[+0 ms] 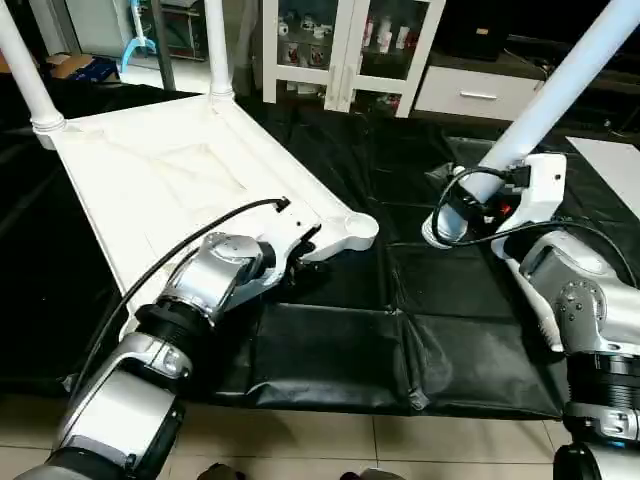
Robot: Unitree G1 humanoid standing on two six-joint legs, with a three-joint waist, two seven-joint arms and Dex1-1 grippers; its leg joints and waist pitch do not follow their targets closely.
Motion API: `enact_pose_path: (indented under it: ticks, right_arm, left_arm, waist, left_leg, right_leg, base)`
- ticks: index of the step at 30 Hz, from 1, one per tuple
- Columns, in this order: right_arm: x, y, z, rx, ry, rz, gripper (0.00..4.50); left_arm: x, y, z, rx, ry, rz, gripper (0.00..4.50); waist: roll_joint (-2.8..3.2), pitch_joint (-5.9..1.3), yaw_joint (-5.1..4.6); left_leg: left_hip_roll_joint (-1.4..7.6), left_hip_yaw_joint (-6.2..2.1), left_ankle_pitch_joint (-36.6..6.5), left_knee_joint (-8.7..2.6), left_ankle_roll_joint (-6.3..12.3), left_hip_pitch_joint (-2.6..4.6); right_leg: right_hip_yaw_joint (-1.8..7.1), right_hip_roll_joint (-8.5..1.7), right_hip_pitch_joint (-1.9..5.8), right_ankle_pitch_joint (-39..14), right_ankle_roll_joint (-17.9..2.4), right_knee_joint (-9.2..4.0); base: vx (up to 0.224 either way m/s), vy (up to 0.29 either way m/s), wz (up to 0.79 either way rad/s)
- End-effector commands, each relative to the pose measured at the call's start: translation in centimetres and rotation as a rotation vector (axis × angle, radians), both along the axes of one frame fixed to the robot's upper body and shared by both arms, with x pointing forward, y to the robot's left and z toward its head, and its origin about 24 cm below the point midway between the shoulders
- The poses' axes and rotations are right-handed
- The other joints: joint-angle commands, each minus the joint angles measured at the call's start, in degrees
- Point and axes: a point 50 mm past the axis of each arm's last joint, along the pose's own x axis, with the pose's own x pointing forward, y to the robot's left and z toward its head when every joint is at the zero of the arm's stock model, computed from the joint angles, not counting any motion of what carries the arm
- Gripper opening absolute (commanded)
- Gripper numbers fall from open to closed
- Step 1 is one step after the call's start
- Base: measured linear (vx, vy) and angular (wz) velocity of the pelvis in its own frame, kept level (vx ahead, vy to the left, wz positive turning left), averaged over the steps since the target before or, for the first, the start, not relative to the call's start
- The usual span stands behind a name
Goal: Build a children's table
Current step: Pick table leg
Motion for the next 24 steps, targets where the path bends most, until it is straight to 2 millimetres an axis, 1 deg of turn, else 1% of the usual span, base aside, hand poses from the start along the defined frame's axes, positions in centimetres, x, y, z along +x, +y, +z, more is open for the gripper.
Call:
enact_pose_path:
  ticks: [1, 2, 5, 7, 8, 10, 11, 12, 13, 14, 15, 16, 18, 19, 20, 21, 22, 23, 24]
  right_arm:
    - [-0.2, -0.1, 0.6, 0.002, -0.017, -0.005, 1.86]
    - [-0.2, -0.1, 0.6, 0.002, -0.017, -0.005, 1.86]
    - [-0.1, -0.1, 0.6, 0.006, -0.02, -0.006, 1.86]
    - [-0.2, 0.0, 0.6, 0.012, -0.02, -0.004, 1.86]
    - [-0.2, 0.2, 0.5, 0.024, -0.02, 0.005, 1.86]
    - [-0.3, 0.4, 0.5, 0.035, -0.019, 0.021, 1.86]
    - [-0.6, 0.8, 0.3, 0.057, -0.013, 0.062, 1.86]
    - [-0.8, 1.1, 0.1, 0.069, -0.009, 0.089, 1.86]
    - [-1.1, 1.5, -0.2, 0.082, -0.005, 0.143, 1.86]
    - [-1.6, 1.8, -0.4, 0.093, 0.0, 0.198, 1.86]
    - [-1.7, 1.8, -0.5, 0.095, 0.001, 0.21, 1.86]
    - [-2.2, 2.0, -0.7, 0.101, 0.001, 0.256, 1.86]
    - [-2.8, 2.0, -1.0, 0.101, 0.0, 0.305, 1.86]
    - [-3.1, 2.0, -1.2, 0.095, 0.002, 0.323, 1.86]
    - [-3.3, 1.9, -1.4, 0.092, 0.006, 0.338, 1.86]
    - [-3.4, 1.9, -1.5, 0.094, 0.007, 0.341, 1.86]
    - [-3.5, 1.9, -1.6, 0.1, 0.009, 0.35, 1.86]
    - [-3.8, 2.0, -1.7, 0.118, 0.012, 0.376, 1.86]
    - [-4.1, 2.3, -1.7, 0.131, 0.015, 0.396, 1.86]
  left_arm:
    - [0.0, -0.2, -0.2, 0.031, 0.015, -0.023, 2.2]
    - [0.0, -0.2, -0.2, 0.034, 0.016, -0.025, 2.15]
    - [-0.1, 0.0, -0.2, 0.054, 0.019, -0.055, 1.76]
    - [-0.3, 0.2, -0.3, 0.071, 0.021, -0.077, 1.71]
    - [-0.6, 0.6, -0.5, 0.092, 0.033, -0.111, 1.66]
    - [-1.0, 1.0, -0.6, 0.105, 0.044, -0.15, 1.42]
    - [-2.0, 1.7, -0.8, 0.127, 0.063, -0.239, 1.27]
    - [-2.8, 2.1, -0.9, 0.137, 0.072, -0.309, 1.27]
    - [-3.9, 3.1, -1.1, 0.171, 0.1, -0.384, 1.26]
    - [-4.7, 4.1, -1.3, 0.213, 0.112, -0.419, 1.1]
    - [-4.8, 4.3, -1.3, 0.223, 0.113, -0.424, 0.96]
    - [-5.4, 5.1, -1.4, 0.248, 0.113, -0.439, 0.96]
    - [-6.3, 6.2, -1.2, 0.275, 0.11, -0.471, 0.8]
    - [-6.8, 6.7, -1.1, 0.288, 0.107, -0.476, 0.8]
    - [-7.1, 7.2, -0.8, 0.294, 0.089, -0.478, 0.57]
    - [-7.2, 7.2, -0.7, 0.292, 0.086, -0.475, 0.57]
    - [-7.4, 7.5, -0.5, 0.286, 0.077, -0.469, 0.48]
    - [-7.7, 7.4, 0.0, 0.263, 0.051, -0.472, 0.34]
    - [-7.7, 7.2, 0.3, 0.241, 0.041, -0.466, 0.34]
  waist:
    - [0.85, -4.75, -0.06]
    - [0.82, -4.74, -0.07]
    - [0.84, -4.73, -0.05]
    - [0.81, -4.71, -0.07]
    - [0.84, -4.68, -0.16]
    - [0.88, -4.68, -0.18]
    - [0.94, -4.78, -0.17]
    - [1.09, -4.65, -0.22]
    - [1.18, -4.66, -0.2]
    - [1.12, -4.68, -0.39]
    - [1.37, -4.4, -0.37]
    - [1.32, -4.49, -0.28]
    - [1.45, -4.36, -0.33]
    - [1.42, -4.18, -0.34]
    - [1.26, -4.06, -0.41]
    - [0.95, -3.92, -0.47]
    - [1.11, -3.88, -0.41]
    - [0.7, -3.72, -0.65]
    - [0.81, -3.72, -0.59]
  left_leg:
    - [0.88, -0.62, -14.07, -4.51, -1.37, 2.03]
    - [0.88, -0.65, -14.18, -4.54, -1.42, 1.99]
    - [0.86, -0.64, -14.26, -4.53, -1.49, 1.98]
    - [0.87, -0.66, -14.66, -4.57, -1.58, 2.0]
    - [0.87, -0.72, -14.68, -4.66, -1.56, 1.92]
    - [0.92, -0.8, -14.63, -4.7, -1.68, 1.88]
    - [1.13, -0.96, -14.22, -4.8, -1.68, 1.85]
    - [1.13, -0.84, -13.68, -4.91, -1.6, 1.82]
    - [1.25, -0.81, -14.01, -4.93, -1.7, 2.06]
    - [1.38, -0.87, -14.12, -5.07, -1.76, 1.91]
    - [1.39, -0.7, -14.94, -5.2, -1.94, 2.25]
    - [1.43, -0.71, -15.54, -5.12, -2.13, 2.39]
    - [1.47, -0.7, -16.34, -5.25, -2.19, 2.43]
    - [1.5, -0.71, -17.3, -5.38, -2.44, 2.39]
    - [1.47, -0.71, -18.7, -5.44, -2.8, 2.55]
    - [1.45, -0.72, -19.76, -5.43, -3.07, 2.62]
    - [1.46, -0.79, -20.37, -5.43, -3.3, 2.76]
    - [1.34, -0.83, -21.54, -5.4, -3.36, 2.59]
    - [1.3, -0.95, -21.78, -5.38, -3.42, 2.61]
  right_leg:
    - [1.48, -2.5, 2.95, -15.81, -10.22, -4.32]
    - [1.47, -2.51, 3.0, -16.0, -10.13, -4.33]
    - [1.5, -2.58, 3.0, -16.45, -9.98, -4.39]
    - [1.49, -2.58, 2.95, -17.19, -9.77, -4.44]
    - [1.5, -2.64, 3.0, -17.46, -9.51, -4.46]
    - [1.48, -2.7, 3.05, -17.49, -9.51, -4.4]
    - [1.54, -2.88, 3.23, -16.41, -9.92, -4.15]
    - [1.58, -2.73, 3.09, -15.87, -9.87, -4.11]
    - [1.61, -2.72, 2.94, -15.61, -10.07, -4.05]
    - [1.65, -2.76, 3.16, -15.07, -10.33, -3.81]
    - [1.69, -2.52, 2.73, -15.51, -10.42, -3.95]
    - [1.73, -2.61, 2.79, -15.78, -10.5, -3.76]
    - [1.75, -2.58, 2.63, -16.86, -10.28, -3.88]
    - [1.79, -2.58, 2.55, -18.4, -9.84, -3.94]
    - [1.78, -2.54, 2.33, -20.86, -9.2, -4.16]
    - [1.82, -2.56, 2.14, -23.01, -8.74, -4.4]
    - [1.81, -2.66, 2.03, -24.14, -8.57, -4.37]
    - [1.78, -2.75, 2.0, -27.05, -7.72, -4.73]
    - [1.76, -2.88, 2.02, -28.39, -7.28, -4.81]
  base:
    - [0.0, 0.0, 0.0]
    - [0.0, 0.0, 0.0]
    - [0.0, 0.0, 0.0]
    - [0.0, 0.0, 0.0]
    - [0.0, 0.0, 0.0]
    - [0.0, 0.0, 0.0]
    - [0.0, 0.0, 0.0]
    - [0.0, 0.0, 0.0]
    - [0.0, 0.0, 0.0]
    - [0.0, 0.0, 0.0]
    - [0.0, 0.0, 0.0]
    - [0.0, 0.0, 0.0]
    - [0.0, 0.0, 0.0]
    - [0.0, 0.0, 0.0]
    - [0.0, 0.0, 0.0]
    - [0.0, 0.0, 0.0]
    - [0.0, 0.0, 0.0]
    - [0.0, 0.0, 0.0]
    - [0.0, 0.0, 0.0]
